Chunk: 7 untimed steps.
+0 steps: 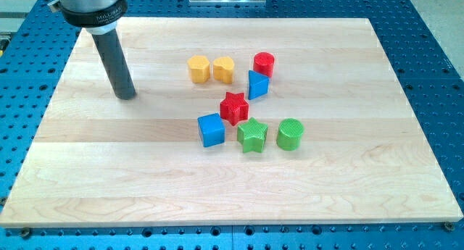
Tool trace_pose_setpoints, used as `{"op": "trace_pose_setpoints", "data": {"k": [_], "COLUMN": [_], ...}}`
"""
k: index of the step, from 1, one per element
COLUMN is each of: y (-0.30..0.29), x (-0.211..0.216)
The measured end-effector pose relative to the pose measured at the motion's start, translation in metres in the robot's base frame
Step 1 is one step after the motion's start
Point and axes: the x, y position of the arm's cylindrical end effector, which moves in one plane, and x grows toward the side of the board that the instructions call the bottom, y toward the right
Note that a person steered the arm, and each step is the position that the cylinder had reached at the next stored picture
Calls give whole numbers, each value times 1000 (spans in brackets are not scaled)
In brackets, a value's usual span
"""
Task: Place the red star and triangle in a horizontal line
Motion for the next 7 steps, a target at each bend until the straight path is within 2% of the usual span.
{"op": "trace_pose_setpoints", "data": {"k": [7], "y": [1], "x": [-9]}}
